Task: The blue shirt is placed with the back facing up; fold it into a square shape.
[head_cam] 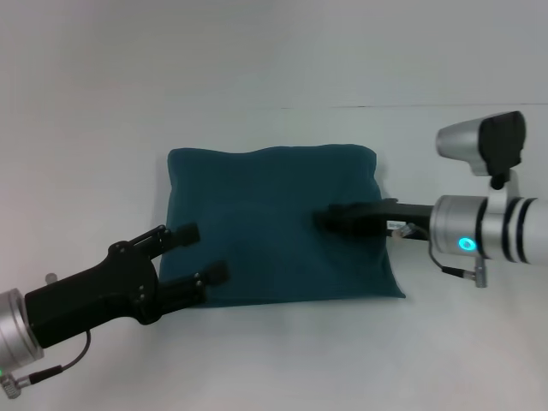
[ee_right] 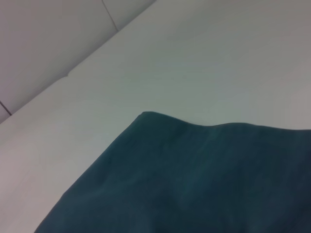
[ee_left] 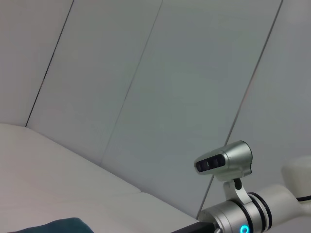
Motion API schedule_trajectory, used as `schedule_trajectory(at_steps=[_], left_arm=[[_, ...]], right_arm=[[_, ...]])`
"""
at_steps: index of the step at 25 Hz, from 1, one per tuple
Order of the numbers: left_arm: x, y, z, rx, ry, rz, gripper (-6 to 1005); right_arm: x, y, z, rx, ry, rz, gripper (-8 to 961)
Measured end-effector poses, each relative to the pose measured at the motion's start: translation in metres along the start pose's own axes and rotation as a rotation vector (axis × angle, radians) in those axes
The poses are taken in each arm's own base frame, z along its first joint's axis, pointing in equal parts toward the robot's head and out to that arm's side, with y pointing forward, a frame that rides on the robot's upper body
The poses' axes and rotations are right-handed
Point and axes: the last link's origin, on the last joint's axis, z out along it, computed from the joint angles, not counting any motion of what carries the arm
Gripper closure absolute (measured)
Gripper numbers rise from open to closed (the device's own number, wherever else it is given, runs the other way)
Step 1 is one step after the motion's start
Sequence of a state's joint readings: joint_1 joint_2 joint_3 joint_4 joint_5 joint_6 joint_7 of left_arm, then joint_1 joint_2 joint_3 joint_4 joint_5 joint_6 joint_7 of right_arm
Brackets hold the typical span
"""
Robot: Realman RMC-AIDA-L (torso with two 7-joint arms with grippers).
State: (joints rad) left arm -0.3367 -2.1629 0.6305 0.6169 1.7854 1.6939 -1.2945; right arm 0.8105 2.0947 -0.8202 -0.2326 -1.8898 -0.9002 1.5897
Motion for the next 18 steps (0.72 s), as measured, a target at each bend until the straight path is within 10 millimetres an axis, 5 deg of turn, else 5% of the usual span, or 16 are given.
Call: schedule_trajectory(at_steps=[8,18], left_arm=[[0.004,0.000,0.002,-0.015,0.008,0.001,128],[0.010,0.010,0.002,-0.106,0.001,0.021,130]], right_arm=[[-0.005,0.004,-0.044,-0.166,-0.121,-0.060,592],[0.038,0.018,-0.114,-0.376,-0.190,-0.208,324]])
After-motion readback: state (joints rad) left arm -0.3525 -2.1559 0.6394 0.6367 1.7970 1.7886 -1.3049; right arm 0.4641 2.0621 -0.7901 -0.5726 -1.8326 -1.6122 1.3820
